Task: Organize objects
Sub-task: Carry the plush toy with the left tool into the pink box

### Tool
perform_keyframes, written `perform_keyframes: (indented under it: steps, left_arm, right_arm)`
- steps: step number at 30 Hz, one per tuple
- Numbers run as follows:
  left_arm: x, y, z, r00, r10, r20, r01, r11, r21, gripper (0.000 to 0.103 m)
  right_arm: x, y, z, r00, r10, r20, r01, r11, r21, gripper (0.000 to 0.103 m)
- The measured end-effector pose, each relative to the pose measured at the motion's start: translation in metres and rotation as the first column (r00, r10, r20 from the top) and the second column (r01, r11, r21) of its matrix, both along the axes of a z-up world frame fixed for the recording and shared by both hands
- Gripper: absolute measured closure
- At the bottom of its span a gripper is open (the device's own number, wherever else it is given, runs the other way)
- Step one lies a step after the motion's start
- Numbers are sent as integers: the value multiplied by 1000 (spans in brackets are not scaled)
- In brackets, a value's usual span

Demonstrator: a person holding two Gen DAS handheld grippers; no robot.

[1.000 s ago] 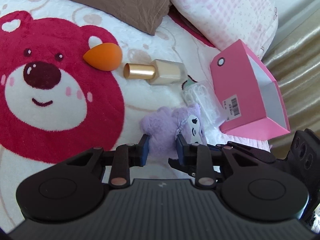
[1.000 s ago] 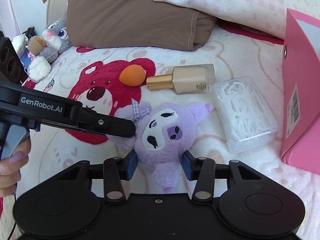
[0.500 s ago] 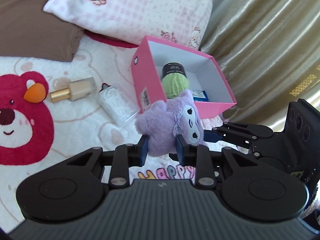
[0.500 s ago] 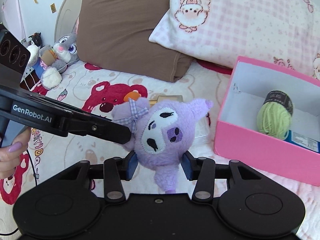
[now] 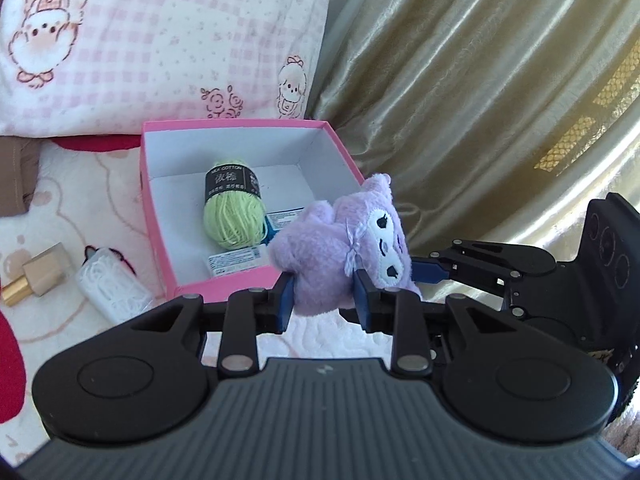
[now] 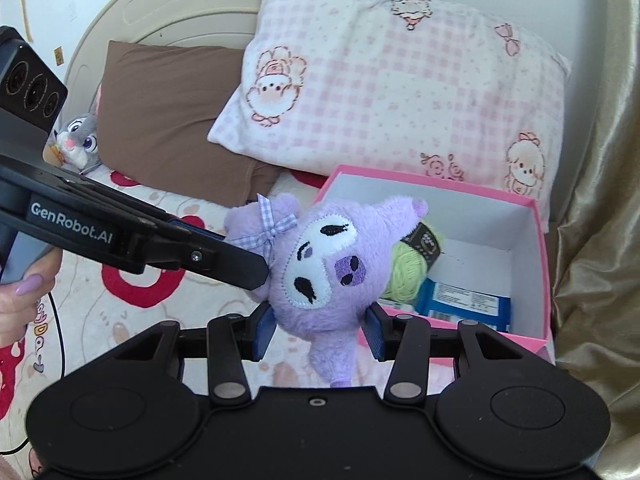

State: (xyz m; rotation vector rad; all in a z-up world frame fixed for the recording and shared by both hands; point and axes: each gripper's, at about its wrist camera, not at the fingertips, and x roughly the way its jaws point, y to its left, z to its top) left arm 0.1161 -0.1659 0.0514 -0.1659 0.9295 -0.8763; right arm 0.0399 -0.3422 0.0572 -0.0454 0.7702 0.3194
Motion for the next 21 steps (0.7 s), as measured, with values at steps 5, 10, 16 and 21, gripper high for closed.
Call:
perform_keyframes:
  steps: [5, 10, 16, 21]
  left_arm:
    - [23, -41, -5, 1000, -17, -2, 17, 1000, 11, 74]
    - [52, -73, -35, 998, 9, -54, -10, 1000, -12, 73]
    - [92, -105, -83, 984, 58, -171, -59, 998, -1, 73]
    - [119, -123, -115, 961, 77, -267, -76, 997, 13, 73]
  right_arm:
    - [21, -29, -8, 999, -42, -16, 42, 999, -31, 52]
    - [51, -50, -27, 994, -87, -67, 83, 995, -61, 52]
    - [98, -70, -65, 976, -122, -182, 103, 989, -107, 52]
    - [125, -78, -92, 947, -167, -272, 132, 981, -145, 52]
